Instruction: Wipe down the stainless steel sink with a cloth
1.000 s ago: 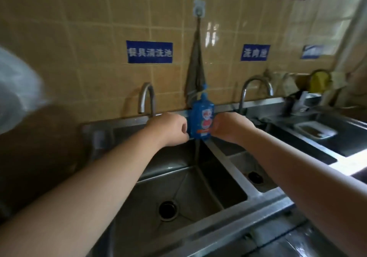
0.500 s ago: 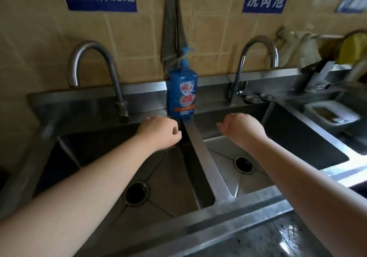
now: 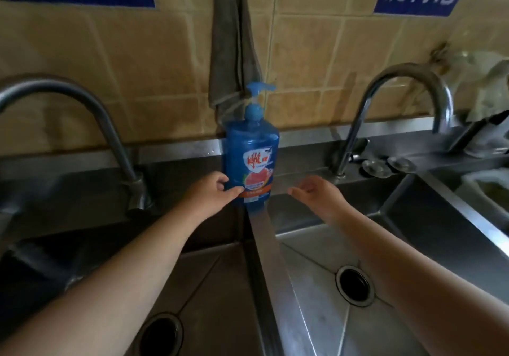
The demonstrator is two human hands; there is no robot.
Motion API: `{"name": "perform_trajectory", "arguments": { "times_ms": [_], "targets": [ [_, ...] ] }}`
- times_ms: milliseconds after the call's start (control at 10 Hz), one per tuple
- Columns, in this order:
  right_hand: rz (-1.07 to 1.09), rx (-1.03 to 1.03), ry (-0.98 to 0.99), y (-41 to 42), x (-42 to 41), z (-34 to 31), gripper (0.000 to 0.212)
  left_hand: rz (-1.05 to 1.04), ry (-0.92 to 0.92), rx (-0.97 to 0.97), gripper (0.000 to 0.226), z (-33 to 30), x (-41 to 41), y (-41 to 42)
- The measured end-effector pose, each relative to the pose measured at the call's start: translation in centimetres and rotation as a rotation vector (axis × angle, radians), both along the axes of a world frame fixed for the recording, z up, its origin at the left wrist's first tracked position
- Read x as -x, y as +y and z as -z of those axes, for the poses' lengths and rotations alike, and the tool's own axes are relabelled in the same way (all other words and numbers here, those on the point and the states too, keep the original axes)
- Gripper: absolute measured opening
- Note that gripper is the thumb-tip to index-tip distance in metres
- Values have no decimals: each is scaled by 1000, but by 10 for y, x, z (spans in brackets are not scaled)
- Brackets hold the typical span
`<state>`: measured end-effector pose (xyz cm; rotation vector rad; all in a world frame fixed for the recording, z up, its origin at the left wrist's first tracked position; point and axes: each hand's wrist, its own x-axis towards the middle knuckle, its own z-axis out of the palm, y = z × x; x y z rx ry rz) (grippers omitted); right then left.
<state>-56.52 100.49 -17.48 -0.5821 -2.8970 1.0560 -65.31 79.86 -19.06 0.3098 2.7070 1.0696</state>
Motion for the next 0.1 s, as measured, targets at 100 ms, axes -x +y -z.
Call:
{"name": "perform_trajectory", "arguments": {
  "times_ms": [100],
  "targets": [
    [-5, 237, 51, 13, 43, 12, 25, -85, -32, -86, 64, -3, 31, 20]
  ]
}}
